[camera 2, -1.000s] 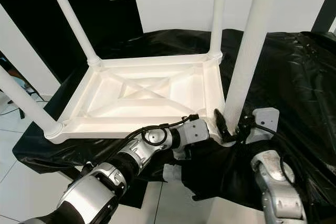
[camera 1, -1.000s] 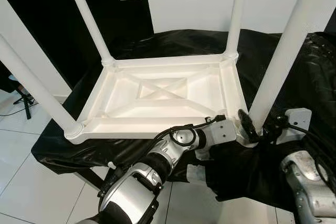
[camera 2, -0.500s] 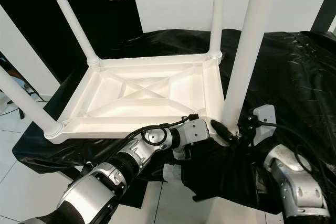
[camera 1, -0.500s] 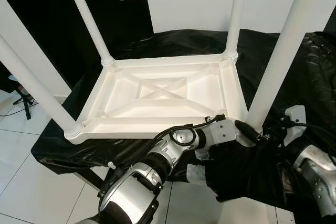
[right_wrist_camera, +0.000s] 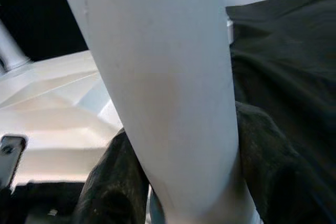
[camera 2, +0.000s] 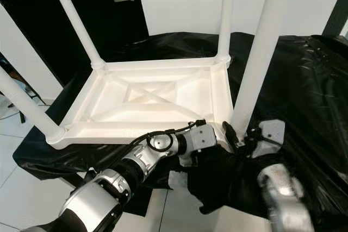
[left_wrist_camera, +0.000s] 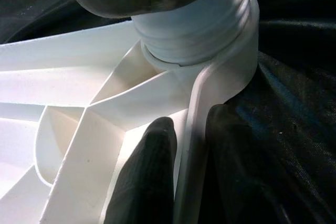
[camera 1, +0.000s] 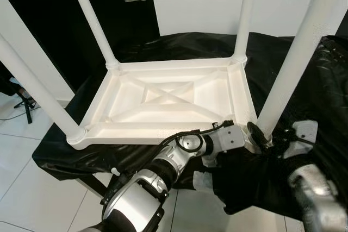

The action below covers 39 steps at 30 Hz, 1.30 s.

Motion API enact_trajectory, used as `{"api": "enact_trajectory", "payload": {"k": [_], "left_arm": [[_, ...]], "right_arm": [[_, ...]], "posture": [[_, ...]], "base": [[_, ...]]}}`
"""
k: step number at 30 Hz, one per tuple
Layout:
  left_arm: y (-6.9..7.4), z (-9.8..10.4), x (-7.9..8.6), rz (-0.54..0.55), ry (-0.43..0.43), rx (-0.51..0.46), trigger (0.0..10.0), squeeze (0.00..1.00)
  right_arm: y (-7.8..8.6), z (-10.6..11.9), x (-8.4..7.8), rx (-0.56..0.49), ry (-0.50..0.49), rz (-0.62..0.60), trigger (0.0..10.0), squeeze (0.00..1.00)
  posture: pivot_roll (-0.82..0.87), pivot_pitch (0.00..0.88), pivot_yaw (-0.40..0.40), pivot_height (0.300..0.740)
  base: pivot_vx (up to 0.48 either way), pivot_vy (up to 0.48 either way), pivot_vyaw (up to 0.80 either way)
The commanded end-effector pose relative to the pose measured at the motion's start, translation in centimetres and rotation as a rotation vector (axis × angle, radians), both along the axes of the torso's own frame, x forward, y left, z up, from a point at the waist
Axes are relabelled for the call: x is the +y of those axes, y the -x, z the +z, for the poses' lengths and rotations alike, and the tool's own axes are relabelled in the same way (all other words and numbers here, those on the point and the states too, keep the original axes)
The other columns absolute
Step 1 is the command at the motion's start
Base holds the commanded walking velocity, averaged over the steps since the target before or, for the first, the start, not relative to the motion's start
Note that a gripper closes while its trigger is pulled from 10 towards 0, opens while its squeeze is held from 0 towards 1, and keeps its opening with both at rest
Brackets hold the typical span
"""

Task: Building children table

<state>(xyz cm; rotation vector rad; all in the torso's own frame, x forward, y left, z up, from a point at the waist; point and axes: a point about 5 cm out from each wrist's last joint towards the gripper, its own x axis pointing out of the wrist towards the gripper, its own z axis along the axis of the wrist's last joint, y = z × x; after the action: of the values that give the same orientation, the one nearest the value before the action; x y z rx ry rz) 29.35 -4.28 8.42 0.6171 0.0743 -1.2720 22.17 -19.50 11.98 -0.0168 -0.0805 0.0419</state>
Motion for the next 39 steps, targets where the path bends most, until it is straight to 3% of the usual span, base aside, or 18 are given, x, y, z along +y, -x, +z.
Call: {"api": "enact_trajectory", "payload": {"k": [1, 6, 11, 12, 15, 16, 20, 21, 23, 24, 27, 29, 33, 37, 38, 39], "left_arm": [[1.7, -4.6, 1.1, 0.129, -0.132, 0.125, 10.0, 0.0], [1.8, -4.6, 1.1, 0.122, -0.136, 0.126, 10.0, 0.0], [1.9, -4.7, 1.1, 0.117, -0.139, 0.127, 10.0, 0.0], [1.8, -4.7, 1.2, 0.118, -0.139, 0.127, 10.0, 0.0], [1.8, -4.7, 1.2, 0.118, -0.14, 0.126, 10.0, 0.0], [1.8, -4.7, 1.2, 0.12, -0.14, 0.126, 10.0, 0.0], [1.8, -4.7, 1.2, 0.122, -0.139, 0.126, 10.0, 0.0], [1.8, -4.7, 1.2, 0.122, -0.138, 0.126, 10.0, 0.0], [1.8, -4.7, 1.2, 0.122, -0.138, 0.126, 10.0, 0.0], [1.8, -4.7, 1.1, 0.119, -0.137, 0.125, 10.0, 0.0], [1.8, -4.7, 1.1, 0.118, -0.137, 0.125, 10.0, 0.0], [1.8, -4.5, 0.9, 0.115, -0.135, 0.123, 10.0, 0.0], [1.8, -4.5, 0.9, 0.115, -0.134, 0.122, 10.0, 0.0], [1.9, -4.6, 1.0, 0.116, -0.135, 0.125, 10.0, 0.0], [1.9, -4.7, 1.0, 0.117, -0.135, 0.125, 10.0, 0.0], [1.9, -4.7, 1.1, 0.118, -0.136, 0.125, 10.0, 0.0]], "right_arm": [[0.9, -0.6, -0.5, 0.018, -0.002, -0.078, 0.0, 0.0], [1.0, -0.1, -1.3, -0.029, 0.0, -0.301, 0.0, 0.0], [0.9, -0.4, -0.5, -0.016, -0.016, -0.299, 0.0, 0.0], [0.7, -0.4, 0.0, -0.008, -0.013, -0.269, 10.0, 0.0], [0.6, -0.4, 0.2, -0.005, -0.009, -0.253, 10.0, 0.0], [0.5, -0.3, 0.4, -0.006, 0.001, -0.237, 10.0, 1.0], [-0.2, -0.2, 0.8, 0.017, 0.024, -0.133, 10.0, 1.0], [-0.4, -0.2, 1.0, 0.029, 0.033, -0.063, 10.0, 0.0], [-0.5, -0.2, 1.2, 0.037, 0.04, -0.006, 10.0, 0.0], [-0.7, 0.1, 1.0, 0.037, 0.074, 0.114, 10.0, 0.0], [-0.7, 0.3, 0.8, 0.037, 0.085, 0.148, 10.0, 0.0], [-1.5, 1.2, -0.7, 0.018, 0.134, 0.187, 10.0, 0.0], [-2.0, 1.6, -1.3, 0.021, 0.145, 0.219, 10.0, 0.0], [-2.4, 1.4, -1.2, 0.068, 0.195, 0.383, 10.0, 0.0], [-2.5, 1.4, -1.2, 0.074, 0.2, 0.405, 3.5, 0.0], [-2.6, 1.5, -1.1, 0.078, 0.202, 0.429, 0.0, 0.0]], "posture": [[0.01, 0.0, 0.094, 0.74], [0.01, 0.0, 0.102, 0.74], [0.01, 0.0, 0.103, 0.74], [0.01, 0.0, 0.102, 0.74], [0.01, 0.0, 0.102, 0.74], [0.01, 0.0, 0.102, 0.74], [0.01, 0.0, 0.099, 0.74], [0.01, 0.0, 0.099, 0.74], [0.01, 0.0, 0.099, 0.74], [0.0, 0.0, 0.102, 0.74], [0.0, 0.0, 0.103, 0.74], [0.0, 0.0, 0.101, 0.74], [0.0, 0.0, 0.101, 0.74], [0.0, 0.0, 0.099, 0.74], [0.01, 0.0, 0.099, 0.74], [0.01, 0.0, 0.097, 0.74]], "base": [[0.0, 0.0, 0.0], [0.0, 0.0, 0.0], [0.0, 0.0, 0.0], [0.0, 0.0, 0.0], [0.0, 0.0, 0.0], [0.0, 0.0, 0.0], [0.0, 0.0, 0.0], [0.0, 0.0, 0.0], [0.0, 0.0, 0.0], [0.0, 0.0, 0.0], [0.0, 0.0, 0.0], [0.0, 0.0, 0.0], [0.0, 0.0, 0.0], [0.0, 0.0, 0.0], [0.0, 0.0, 0.0], [0.0, 0.0, 0.0]]}}
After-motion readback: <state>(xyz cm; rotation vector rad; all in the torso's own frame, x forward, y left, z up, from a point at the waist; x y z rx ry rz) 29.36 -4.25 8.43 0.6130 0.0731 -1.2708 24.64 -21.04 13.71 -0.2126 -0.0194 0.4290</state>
